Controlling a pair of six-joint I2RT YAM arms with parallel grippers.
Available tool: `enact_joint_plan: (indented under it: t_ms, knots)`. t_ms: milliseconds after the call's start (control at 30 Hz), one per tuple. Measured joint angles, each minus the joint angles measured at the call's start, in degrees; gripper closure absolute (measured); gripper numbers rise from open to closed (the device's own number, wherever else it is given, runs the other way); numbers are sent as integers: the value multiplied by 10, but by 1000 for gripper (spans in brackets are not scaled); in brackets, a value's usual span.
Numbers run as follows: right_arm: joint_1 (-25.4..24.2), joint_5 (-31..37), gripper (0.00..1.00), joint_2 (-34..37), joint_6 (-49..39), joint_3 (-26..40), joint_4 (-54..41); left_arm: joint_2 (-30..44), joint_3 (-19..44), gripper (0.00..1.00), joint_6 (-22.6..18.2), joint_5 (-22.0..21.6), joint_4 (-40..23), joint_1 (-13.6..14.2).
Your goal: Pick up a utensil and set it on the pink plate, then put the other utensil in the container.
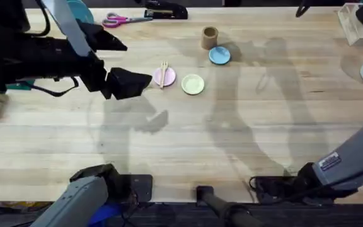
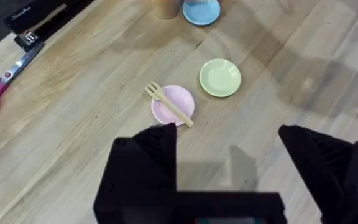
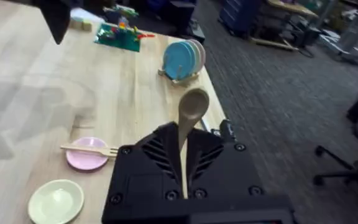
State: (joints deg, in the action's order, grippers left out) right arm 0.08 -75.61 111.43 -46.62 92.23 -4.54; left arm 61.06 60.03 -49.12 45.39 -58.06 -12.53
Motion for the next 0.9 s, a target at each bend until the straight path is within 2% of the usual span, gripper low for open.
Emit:
enact_joint_plan:
  t_ms: [467, 900]
  knots:
    - [-7, -50, 968, 94, 39, 0, 117, 0, 0, 5, 0, 0, 0, 0]
    - [-1, -22, 968, 172, 44, 0, 195, 0, 0, 5, 0, 0, 0, 0]
